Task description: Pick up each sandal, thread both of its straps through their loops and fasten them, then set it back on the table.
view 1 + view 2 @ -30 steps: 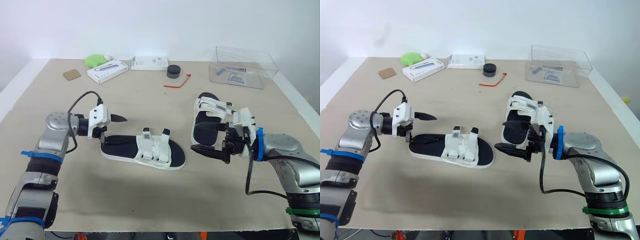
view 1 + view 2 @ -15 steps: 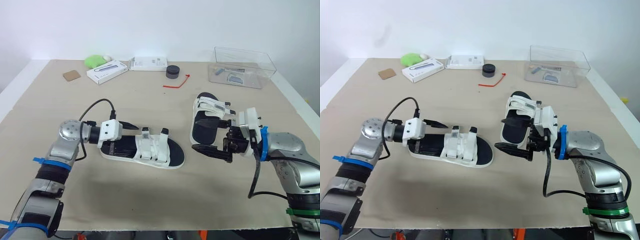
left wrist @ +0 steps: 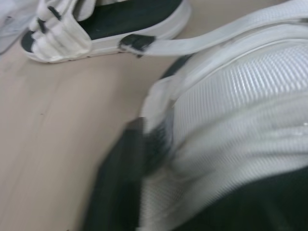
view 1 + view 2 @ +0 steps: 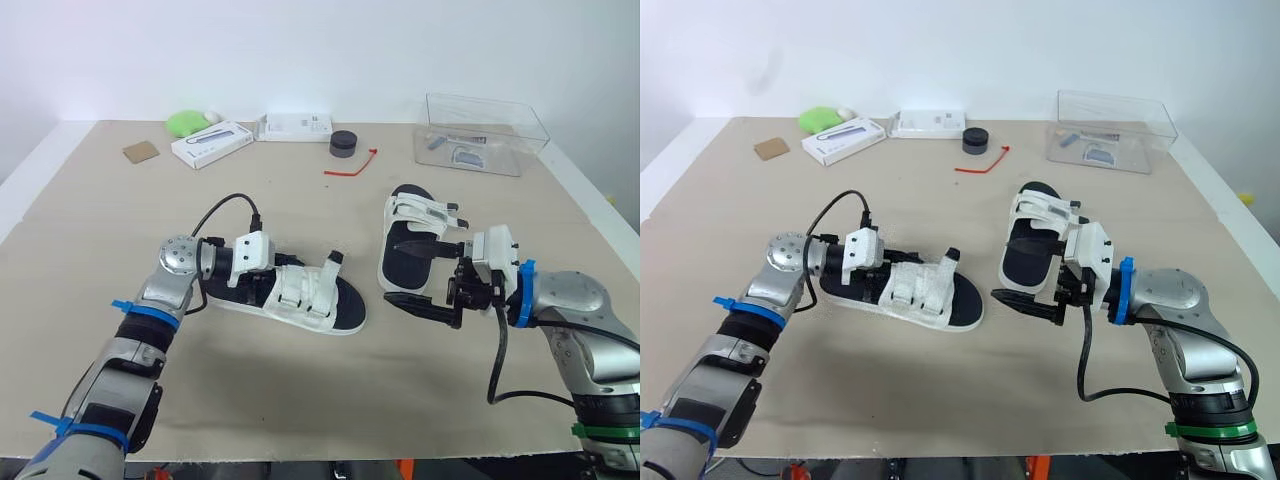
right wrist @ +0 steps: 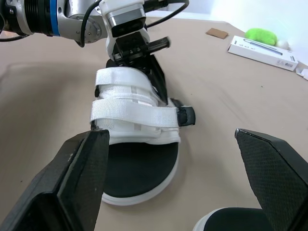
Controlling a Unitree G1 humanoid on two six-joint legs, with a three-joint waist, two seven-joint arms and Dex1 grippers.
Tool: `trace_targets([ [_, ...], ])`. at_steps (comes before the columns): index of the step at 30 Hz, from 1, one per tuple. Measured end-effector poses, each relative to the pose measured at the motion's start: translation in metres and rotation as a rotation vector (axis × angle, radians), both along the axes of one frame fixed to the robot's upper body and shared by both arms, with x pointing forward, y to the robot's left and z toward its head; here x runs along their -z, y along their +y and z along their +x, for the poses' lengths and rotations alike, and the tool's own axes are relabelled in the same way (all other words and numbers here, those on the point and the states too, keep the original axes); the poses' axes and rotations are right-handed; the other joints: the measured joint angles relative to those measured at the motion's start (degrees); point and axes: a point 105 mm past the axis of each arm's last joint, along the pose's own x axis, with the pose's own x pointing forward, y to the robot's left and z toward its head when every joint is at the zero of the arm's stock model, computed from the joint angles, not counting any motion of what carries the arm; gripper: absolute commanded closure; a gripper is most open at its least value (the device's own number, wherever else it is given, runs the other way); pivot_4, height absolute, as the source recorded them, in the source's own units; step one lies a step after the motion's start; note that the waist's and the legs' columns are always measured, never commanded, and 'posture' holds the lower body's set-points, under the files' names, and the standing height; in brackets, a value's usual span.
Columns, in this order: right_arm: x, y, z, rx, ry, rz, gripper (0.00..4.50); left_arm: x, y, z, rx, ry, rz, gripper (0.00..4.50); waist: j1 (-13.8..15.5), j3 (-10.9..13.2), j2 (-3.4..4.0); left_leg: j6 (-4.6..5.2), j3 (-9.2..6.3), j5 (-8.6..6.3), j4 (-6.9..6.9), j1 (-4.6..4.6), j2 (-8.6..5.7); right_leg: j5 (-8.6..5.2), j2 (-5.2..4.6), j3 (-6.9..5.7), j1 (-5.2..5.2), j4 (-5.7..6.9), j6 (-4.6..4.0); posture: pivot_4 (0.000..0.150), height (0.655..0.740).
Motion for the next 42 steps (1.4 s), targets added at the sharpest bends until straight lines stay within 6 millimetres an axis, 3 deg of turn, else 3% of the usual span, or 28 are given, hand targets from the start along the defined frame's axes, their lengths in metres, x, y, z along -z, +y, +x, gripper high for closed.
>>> trace_targets([
  [5,0.000,0.000,0.001,0.015,-0.003,0.007,0.00,-0.001,0.001,0.006,-0.056,0.011,-0.025,4.49,0.0,0.0,0.00,0.00,-0.01,0.00,0.02,0.02,0.00,0.01,0.00,0.03,0.01,0.02,0.01,0.150,0.7400],
  [8,-0.001,0.002,0.003,0.034,-0.007,0.030,0.00,-0.007,0.010,0.023,-0.191,0.022,-0.048,4.49,0.0,0.0,0.00,0.02,-0.03,0.02,0.05,0.03,0.03,0.08,0.10,0.06,0.00,0.03,-0.01,0.150,0.7400],
  [10,-0.004,0.002,0.005,0.049,-0.013,0.038,0.00,-0.015,0.029,0.047,-0.389,0.024,-0.061,4.49,0.0,0.0,0.00,0.07,-0.03,0.07,0.05,0.01,0.03,0.17,0.16,0.07,-0.04,0.03,0.01,0.150,0.7400],
  [11,-0.006,0.003,0.007,0.056,-0.021,0.042,0.00,-0.023,0.047,0.066,-0.563,0.017,-0.080,4.49,-0.1,0.0,-0.02,0.08,-0.07,0.09,0.05,0.01,0.06,0.22,0.22,0.08,-0.06,0.03,0.02,0.150,0.7400],
  [14,-0.010,0.004,0.009,0.058,-0.031,0.046,0.00,-0.040,0.076,0.085,-0.799,0.005,-0.140,4.49,-0.2,0.0,-0.03,0.08,-0.09,0.09,0.04,0.00,0.10,0.23,0.26,0.09,-0.09,0.02,0.03,0.150,0.7400],
  [15,-0.012,0.005,0.010,0.057,-0.038,0.055,0.00,-0.048,0.094,0.096,-0.965,0.015,-0.194,4.49,-0.1,0.0,-0.03,0.07,-0.09,0.09,0.04,-0.03,0.13,0.23,0.24,0.07,-0.11,0.02,0.03,0.150,0.7400],
  [18,-0.012,0.007,0.014,0.057,-0.034,0.063,0.00,-0.047,0.112,0.103,-1.149,0.059,-0.261,4.49,-0.1,0.0,-0.03,0.07,-0.11,0.08,0.00,-0.05,0.10,0.27,0.11,0.08,-0.11,0.02,-0.04,0.150,0.7400],
  [22,-0.006,0.012,0.019,0.046,-0.016,0.060,0.00,-0.032,0.125,0.105,-1.366,0.170,-0.324,4.49,0.0,0.0,-0.04,0.06,-0.11,0.08,0.02,-0.17,-0.11,0.38,-0.17,0.10,-0.16,0.01,-0.15,0.150,0.7400],
  [30,-0.004,0.014,0.026,0.053,-0.019,0.054,0.00,-0.031,0.119,0.102,-1.491,0.174,-0.368,4.49,0.0,0.0,-0.04,0.01,-0.11,0.09,0.01,-0.19,-0.26,0.46,-0.33,0.17,-0.16,-0.02,-0.05,0.150,0.7400],
  [34,-0.004,0.014,0.027,0.055,-0.019,0.052,0.00,-0.028,0.109,0.099,-1.436,0.200,-0.391,2.67,0.0,0.0,-0.04,-0.07,-0.12,0.13,0.01,-0.18,-0.26,0.51,-0.30,0.16,-0.16,-0.01,-0.09,0.150,0.7400],
  [37,-0.004,0.013,0.027,0.056,-0.019,0.051,0.00,-0.026,0.103,0.096,-1.389,0.206,-0.377,1.60,0.0,0.0,-0.04,-0.10,-0.10,0.15,0.01,-0.17,-0.25,0.54,-0.27,0.18,-0.16,-0.01,-0.10,0.150,0.7400],
  [39,-0.004,0.013,0.027,0.057,-0.018,0.052,0.00,-0.030,0.097,0.093,-1.338,0.205,-0.392,0.49,0.0,0.0,-0.04,-0.13,-0.11,0.17,0.01,-0.17,-0.24,0.55,-0.26,0.18,-0.16,-0.01,-0.11,0.150,0.7400],
  [40,-0.004,0.013,0.027,0.058,-0.017,0.052,0.00,-0.032,0.096,0.092,-1.321,0.202,-0.392,0.20,0.0,0.0,-0.04,-0.13,-0.11,0.17,0.01,-0.17,-0.24,0.55,-0.26,0.18,-0.16,-0.01,-0.11,0.150,0.7400],
  [42,-0.003,0.013,0.027,0.062,-0.013,0.053,0.00,-0.036,0.092,0.086,-1.271,0.198,-0.400,0.09,0.0,0.0,-0.04,-0.13,-0.10,0.17,0.01,-0.17,-0.22,0.55,-0.24,0.20,-0.17,-0.01,-0.11,0.150,0.7400],
])
